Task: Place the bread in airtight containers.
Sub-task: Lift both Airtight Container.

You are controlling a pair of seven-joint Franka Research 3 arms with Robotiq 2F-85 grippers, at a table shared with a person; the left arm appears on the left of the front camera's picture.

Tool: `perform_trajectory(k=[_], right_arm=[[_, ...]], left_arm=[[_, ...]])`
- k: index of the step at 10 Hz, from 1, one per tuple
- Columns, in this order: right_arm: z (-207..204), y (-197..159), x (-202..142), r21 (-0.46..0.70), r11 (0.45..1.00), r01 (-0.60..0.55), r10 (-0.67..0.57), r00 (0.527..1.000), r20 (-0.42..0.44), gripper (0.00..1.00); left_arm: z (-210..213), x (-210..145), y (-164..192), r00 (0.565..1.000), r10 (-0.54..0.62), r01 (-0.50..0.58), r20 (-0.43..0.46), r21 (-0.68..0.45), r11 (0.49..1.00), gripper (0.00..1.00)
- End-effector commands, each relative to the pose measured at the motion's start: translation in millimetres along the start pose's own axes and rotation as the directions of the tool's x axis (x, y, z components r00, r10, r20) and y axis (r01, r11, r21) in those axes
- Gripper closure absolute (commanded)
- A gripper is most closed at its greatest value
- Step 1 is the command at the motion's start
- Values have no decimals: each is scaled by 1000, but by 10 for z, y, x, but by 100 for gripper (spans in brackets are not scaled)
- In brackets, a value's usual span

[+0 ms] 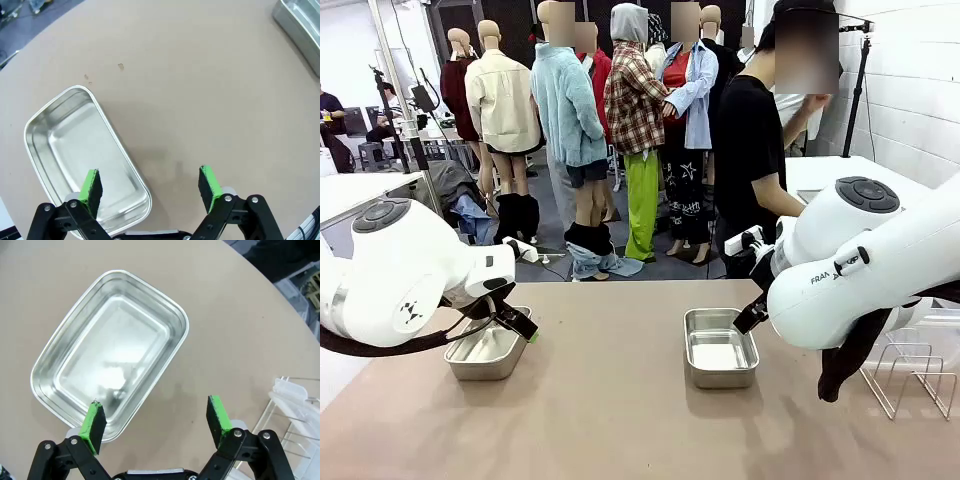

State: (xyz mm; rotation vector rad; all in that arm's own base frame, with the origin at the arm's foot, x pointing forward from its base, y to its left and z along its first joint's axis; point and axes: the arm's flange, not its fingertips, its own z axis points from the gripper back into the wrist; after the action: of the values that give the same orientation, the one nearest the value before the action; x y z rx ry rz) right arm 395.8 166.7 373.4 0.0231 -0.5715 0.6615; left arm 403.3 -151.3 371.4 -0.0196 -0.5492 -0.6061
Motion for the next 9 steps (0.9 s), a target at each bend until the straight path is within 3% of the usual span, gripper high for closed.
perform_trajectory(k=[1,9], right_arm=[[0,0,0,0,1000,0,0,1000,0,0],[0,0,0,0,1000,0,0,1000,0,0]], left_arm=[[0,0,0,1000,0,0,0,0,1000,0],[0,0,0,1000,0,0,0,0,1000,0]])
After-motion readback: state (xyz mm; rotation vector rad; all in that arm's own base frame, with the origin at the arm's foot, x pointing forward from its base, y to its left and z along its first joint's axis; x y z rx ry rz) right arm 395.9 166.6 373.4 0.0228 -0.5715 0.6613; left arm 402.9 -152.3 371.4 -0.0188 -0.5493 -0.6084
